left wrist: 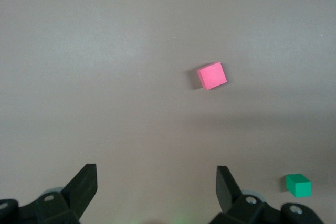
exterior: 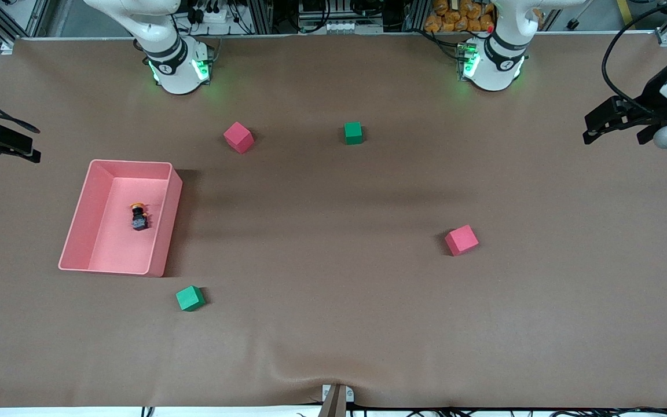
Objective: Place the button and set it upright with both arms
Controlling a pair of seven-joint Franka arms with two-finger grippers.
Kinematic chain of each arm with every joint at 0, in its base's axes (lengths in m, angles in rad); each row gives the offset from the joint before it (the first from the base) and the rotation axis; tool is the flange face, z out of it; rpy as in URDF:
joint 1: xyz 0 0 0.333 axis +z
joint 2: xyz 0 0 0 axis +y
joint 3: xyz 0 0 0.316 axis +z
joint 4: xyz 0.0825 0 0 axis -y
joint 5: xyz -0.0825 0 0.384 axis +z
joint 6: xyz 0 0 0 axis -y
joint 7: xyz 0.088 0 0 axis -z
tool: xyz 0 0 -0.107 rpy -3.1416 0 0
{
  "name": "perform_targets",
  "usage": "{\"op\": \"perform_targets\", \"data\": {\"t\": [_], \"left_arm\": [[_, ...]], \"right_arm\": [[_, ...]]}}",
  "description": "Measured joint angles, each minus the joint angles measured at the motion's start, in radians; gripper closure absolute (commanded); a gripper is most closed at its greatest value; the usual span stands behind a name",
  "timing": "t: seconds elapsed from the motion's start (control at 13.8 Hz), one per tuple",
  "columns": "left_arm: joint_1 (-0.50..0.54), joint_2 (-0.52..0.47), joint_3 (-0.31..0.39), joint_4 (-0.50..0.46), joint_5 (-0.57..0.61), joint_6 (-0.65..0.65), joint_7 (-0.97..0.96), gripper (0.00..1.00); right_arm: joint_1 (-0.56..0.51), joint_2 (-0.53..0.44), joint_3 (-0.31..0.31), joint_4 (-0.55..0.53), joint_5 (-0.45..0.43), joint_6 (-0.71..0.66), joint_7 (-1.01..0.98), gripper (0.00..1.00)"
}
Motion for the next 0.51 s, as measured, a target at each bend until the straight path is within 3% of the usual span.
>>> {"op": "perform_targets", "data": {"t": [0.51], "left_arm": [[0.001, 0.000, 0.008, 0.010, 0.000, -0.016, 0.001, 0.00]], "right_arm": [[0.000, 0.001, 0.000, -0.001, 0.000, -0.003, 0.000, 0.00]]}}
